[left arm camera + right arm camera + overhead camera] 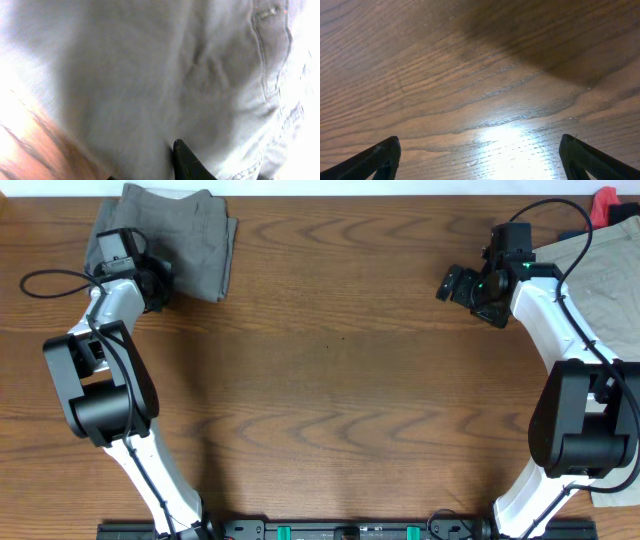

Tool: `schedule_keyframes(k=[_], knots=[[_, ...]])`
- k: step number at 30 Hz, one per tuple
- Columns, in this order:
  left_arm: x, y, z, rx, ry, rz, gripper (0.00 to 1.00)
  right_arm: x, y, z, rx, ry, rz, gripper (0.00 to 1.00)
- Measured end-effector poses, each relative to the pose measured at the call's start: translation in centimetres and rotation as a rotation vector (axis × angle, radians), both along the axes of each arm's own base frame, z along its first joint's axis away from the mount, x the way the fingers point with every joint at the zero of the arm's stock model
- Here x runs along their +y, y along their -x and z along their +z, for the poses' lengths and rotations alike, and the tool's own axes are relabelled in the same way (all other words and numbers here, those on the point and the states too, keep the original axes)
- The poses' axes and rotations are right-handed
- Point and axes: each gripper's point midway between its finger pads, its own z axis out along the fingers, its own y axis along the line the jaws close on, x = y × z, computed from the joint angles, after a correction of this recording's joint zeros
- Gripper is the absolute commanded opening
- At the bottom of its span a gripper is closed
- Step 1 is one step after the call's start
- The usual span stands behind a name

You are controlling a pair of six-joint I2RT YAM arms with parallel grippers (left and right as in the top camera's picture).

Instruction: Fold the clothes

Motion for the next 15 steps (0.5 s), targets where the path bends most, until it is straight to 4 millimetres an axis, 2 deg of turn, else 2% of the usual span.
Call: schedule_keyframes(k=[3,9,15], knots=[[1.0,0.2,-0.1,0.004,-0.013,0.025,0.06,0.0,0.0,0.0,0.000,0.000,0.000,0.99],[2.4,1.0,-0.4,0.025,-0.017,0.054,0.06,0.0,0.0,0.0,0.000,0.000,0.000,0.99],[5.2,4.4,-1.8,0.136,0.011,0.125,0.06,0.0,0.0,0.0,0.000,0.000,0.000,0.99]])
